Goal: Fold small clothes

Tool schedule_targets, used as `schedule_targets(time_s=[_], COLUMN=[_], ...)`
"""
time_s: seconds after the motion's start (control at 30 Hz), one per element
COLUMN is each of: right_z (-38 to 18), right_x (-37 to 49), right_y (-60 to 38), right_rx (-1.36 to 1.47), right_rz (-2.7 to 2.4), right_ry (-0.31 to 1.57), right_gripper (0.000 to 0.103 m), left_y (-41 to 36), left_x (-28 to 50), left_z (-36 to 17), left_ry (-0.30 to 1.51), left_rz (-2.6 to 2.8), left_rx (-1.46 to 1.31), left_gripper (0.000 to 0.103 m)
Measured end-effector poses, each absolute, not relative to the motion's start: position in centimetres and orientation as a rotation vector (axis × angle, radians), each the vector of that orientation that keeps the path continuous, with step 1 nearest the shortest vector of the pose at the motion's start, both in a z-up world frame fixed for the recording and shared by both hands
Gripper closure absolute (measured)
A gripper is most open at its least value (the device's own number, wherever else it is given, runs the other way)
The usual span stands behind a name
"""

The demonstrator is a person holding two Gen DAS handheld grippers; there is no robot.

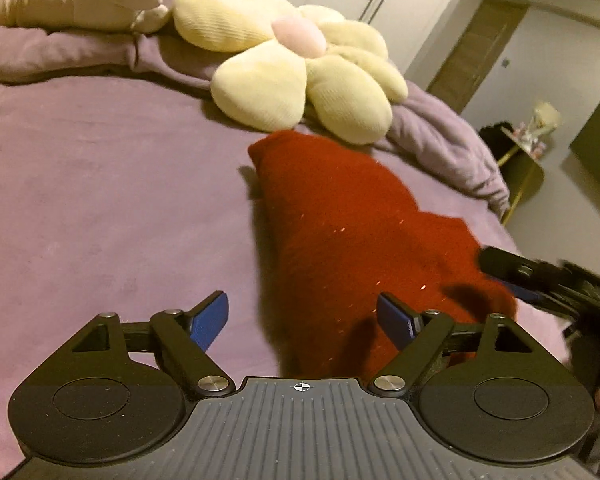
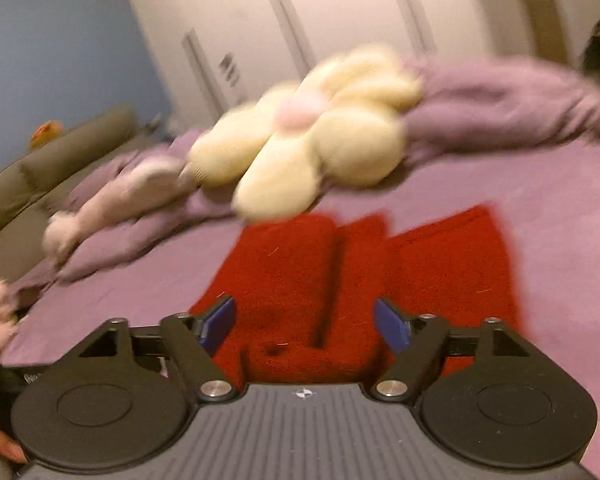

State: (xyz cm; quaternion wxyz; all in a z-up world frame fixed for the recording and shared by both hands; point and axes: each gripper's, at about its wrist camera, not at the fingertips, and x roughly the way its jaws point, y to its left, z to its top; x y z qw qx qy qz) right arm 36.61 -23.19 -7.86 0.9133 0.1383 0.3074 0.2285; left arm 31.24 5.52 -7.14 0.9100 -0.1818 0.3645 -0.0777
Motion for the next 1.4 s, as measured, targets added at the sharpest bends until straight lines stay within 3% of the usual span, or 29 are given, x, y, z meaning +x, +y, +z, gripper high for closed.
schedule_targets(time_s=[0.1,0.17,0.23,0.3,0.43,0.53,0.77,0.8,0.87,0.9,0.93,1.1,1.2,1.3,1.37,1.4], right_z=[-10.6,-12.0,-11.9,-11.2,-9.1,-8.1,-11.8,-11.5,-10.7,-10.5,-10.5,-12.0,-12.6,-12.9,-12.7,-12.6], right_x=[40.2,40.9,40.3,39.1,35.6,33.0,33.1,33.1,32.5,32.5,32.5,35.1,36.4,37.6,38.2,38.5], right_y=[-21.9,-21.9,-21.6,-21.1,-21.1,-22.1,-23.7,-24.0,-25.4,-26.1,-26.7,-27.8,-27.4,-27.3,-26.9,-26.5], right_rx=[0.318,0.372,0.385,0.317,0.195,0.139,0.138,0.158,0.219,0.245,0.27,0.432,0.454,0.495,0.489,0.472], right_rz=[0.511,0.51,0.524,0.492,0.415,0.292,0.234,0.254,0.275,0.276,0.274,0.352,0.395,0.418,0.422,0.429], right_ry=[0.803,0.851,0.821,0.783,0.646,0.555,0.674,0.671,0.651,0.641,0.634,0.716,0.746,0.76,0.762,0.761], right_gripper=[0.03,0.045,0.07,0.079,0.085,0.085,0.081,0.076,0.058,0.043,0.036,0.036,0.028,0.027,0.031,0.044], left_y=[5.7,5.7,5.7,5.3,4.3,3.1,0.5,0.5,0.7,1.0,1.1,1.1,0.9,1.0,1.0,1.0], left_x=[31.5,31.6,31.7,31.9,31.9,32.1,33.2,33.2,33.1,33.1,33.2,33.4,33.5,33.7,33.8,33.9], left_z=[-7.6,-7.9,-8.1,-8.1,-7.3,-7.3,-8.4,-8.4,-8.5,-8.6,-8.7,-8.7,-8.8,-8.9,-9.0,-9.0], left_ry=[0.775,0.785,0.787,0.791,0.787,0.782,0.825,0.817,0.806,0.808,0.812,0.816,0.815,0.818,0.819,0.819], left_rz=[-0.13,-0.115,-0.096,-0.088,-0.096,-0.14,-0.195,-0.188,-0.176,-0.168,-0.161,-0.163,-0.172,-0.181,-0.183,-0.183], left_rx=[-0.382,-0.389,-0.387,-0.396,-0.378,-0.356,-0.308,-0.293,-0.289,-0.302,-0.311,-0.315,-0.307,-0.315,-0.315,-0.316], left_gripper=[0.016,0.015,0.013,0.012,0.012,0.009,0.008,0.008,0.008,0.008,0.008,0.008,0.008,0.008,0.008,0.008])
